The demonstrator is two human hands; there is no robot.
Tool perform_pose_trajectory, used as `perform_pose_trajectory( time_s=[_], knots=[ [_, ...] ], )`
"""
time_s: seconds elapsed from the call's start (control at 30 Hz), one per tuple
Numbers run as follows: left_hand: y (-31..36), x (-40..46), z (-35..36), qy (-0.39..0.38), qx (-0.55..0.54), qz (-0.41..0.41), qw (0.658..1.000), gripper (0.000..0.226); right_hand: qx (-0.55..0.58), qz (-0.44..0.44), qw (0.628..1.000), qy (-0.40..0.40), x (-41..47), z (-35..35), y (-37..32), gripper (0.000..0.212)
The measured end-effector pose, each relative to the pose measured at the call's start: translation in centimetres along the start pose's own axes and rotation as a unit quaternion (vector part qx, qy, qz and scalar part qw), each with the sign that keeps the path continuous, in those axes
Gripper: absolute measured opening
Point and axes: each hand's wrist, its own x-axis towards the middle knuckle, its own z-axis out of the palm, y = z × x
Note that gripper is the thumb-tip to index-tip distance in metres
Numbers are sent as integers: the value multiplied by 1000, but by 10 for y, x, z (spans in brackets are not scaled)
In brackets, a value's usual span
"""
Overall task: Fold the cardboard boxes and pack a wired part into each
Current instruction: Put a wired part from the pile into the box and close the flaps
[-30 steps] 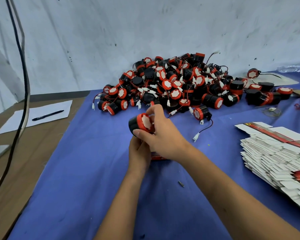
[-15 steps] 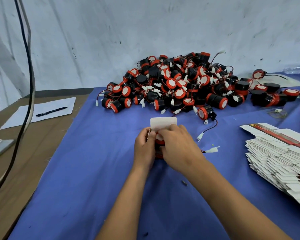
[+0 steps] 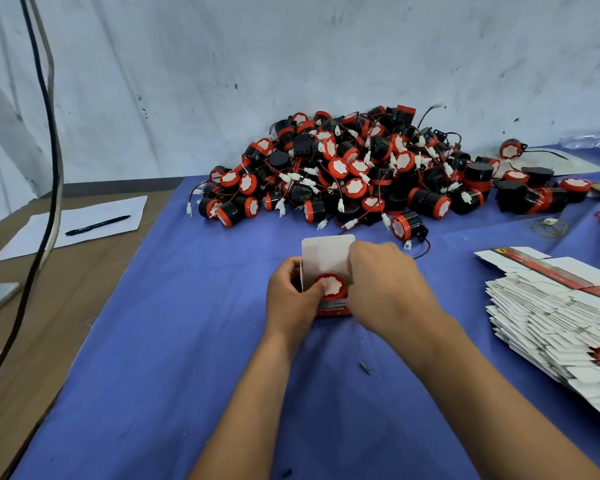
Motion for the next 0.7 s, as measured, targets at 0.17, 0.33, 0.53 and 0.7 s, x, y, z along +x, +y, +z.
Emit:
perform_pose_trajectory(
  time_s=[0.17,0.33,0.53,0.7],
  knots=[
    [0,2,1,11,38,-6,999,22,91,-1,995,31,17,17,-12,19],
    [-2,3,2,31,61,-24,997,27,66,-4,996,59,21,28,-8,21],
    [0,1,1,35,92,-48,994,28,46,20,996,71,26,29,-24,36],
    [-2,3,0,41,124,-25,991,8,10,-17,998,66,24,43,-31,26]
  ],
)
